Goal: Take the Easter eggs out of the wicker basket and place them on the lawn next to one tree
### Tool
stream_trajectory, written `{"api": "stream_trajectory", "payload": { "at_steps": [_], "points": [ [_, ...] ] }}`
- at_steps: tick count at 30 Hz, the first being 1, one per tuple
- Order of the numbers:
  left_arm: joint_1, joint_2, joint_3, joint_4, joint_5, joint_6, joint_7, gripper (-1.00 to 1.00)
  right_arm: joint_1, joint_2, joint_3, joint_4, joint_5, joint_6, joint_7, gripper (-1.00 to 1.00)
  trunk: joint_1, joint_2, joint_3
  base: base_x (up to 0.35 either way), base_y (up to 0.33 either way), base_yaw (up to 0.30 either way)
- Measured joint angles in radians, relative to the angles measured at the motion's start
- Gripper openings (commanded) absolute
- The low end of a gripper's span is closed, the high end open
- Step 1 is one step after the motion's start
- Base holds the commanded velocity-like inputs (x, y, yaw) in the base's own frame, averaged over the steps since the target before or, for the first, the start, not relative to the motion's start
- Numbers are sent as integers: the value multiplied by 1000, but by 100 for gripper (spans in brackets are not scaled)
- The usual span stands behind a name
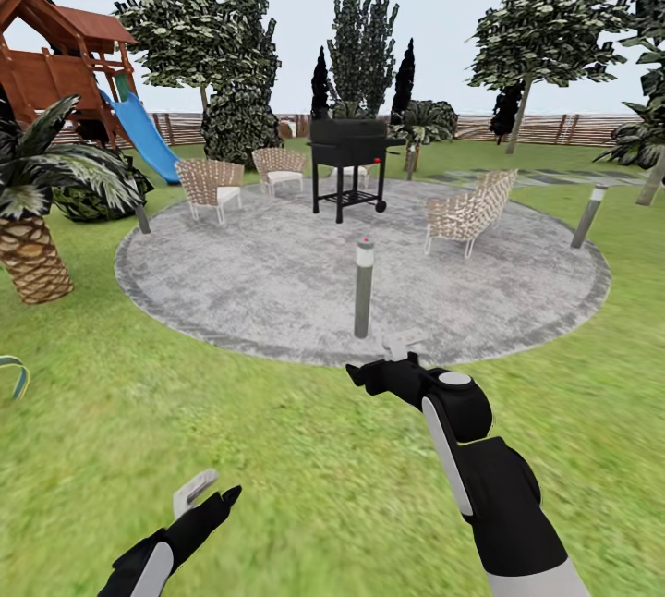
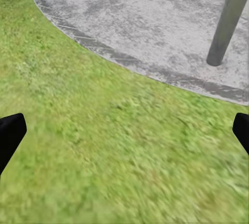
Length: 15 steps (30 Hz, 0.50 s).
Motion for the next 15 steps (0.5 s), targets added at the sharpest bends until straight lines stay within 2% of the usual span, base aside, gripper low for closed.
{"api": "stream_trajectory", "payload": {
  "at_steps": [15],
  "points": [
    [0, 0, 0, 1, 0, 0, 2, 100, 0, -1, 0, 0, 0, 0, 0, 100, 0, 0, 0, 257, 186, 0]
  ]
}}
